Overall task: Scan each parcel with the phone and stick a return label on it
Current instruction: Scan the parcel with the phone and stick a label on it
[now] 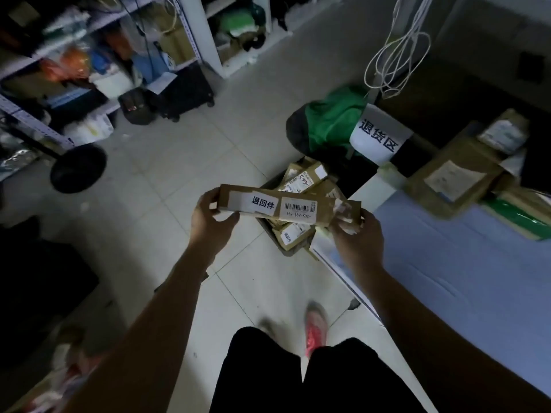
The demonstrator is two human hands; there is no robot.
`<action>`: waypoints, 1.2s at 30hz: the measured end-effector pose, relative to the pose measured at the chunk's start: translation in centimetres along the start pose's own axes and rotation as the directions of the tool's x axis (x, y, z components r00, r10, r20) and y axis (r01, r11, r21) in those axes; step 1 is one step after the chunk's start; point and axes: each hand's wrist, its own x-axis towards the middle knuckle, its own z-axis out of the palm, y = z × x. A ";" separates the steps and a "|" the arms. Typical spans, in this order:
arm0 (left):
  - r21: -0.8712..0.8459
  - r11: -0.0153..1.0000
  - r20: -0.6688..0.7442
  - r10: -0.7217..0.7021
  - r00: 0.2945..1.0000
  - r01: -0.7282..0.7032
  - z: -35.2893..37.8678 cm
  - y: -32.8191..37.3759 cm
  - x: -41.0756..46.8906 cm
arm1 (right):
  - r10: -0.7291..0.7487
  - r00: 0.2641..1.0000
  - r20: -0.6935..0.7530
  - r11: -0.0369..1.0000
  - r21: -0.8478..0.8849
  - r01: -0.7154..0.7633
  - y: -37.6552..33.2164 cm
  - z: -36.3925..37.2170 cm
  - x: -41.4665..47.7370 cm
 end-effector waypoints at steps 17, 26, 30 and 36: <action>0.216 0.948 0.362 -0.302 0.882 0.235 13.5 -16.1 21.2 | 0.317 0.948 -0.001 0.898 -0.321 -0.301 4.7 18.0 22.9; 0.248 0.917 0.368 -0.388 0.845 0.312 27.2 -23.0 27.0 | 0.305 0.936 0.174 0.909 -0.346 -0.232 13.0 24.0 41.2; 0.229 0.900 0.328 -0.430 0.841 0.371 31.5 -24.8 28.6 | 0.271 0.933 0.236 0.895 -0.418 -0.154 15.1 25.3 45.7; 0.267 0.896 0.348 -0.433 0.831 0.355 33.5 -26.4 30.5 | 0.209 0.946 0.247 0.899 -0.428 -0.087 17.8 26.7 47.9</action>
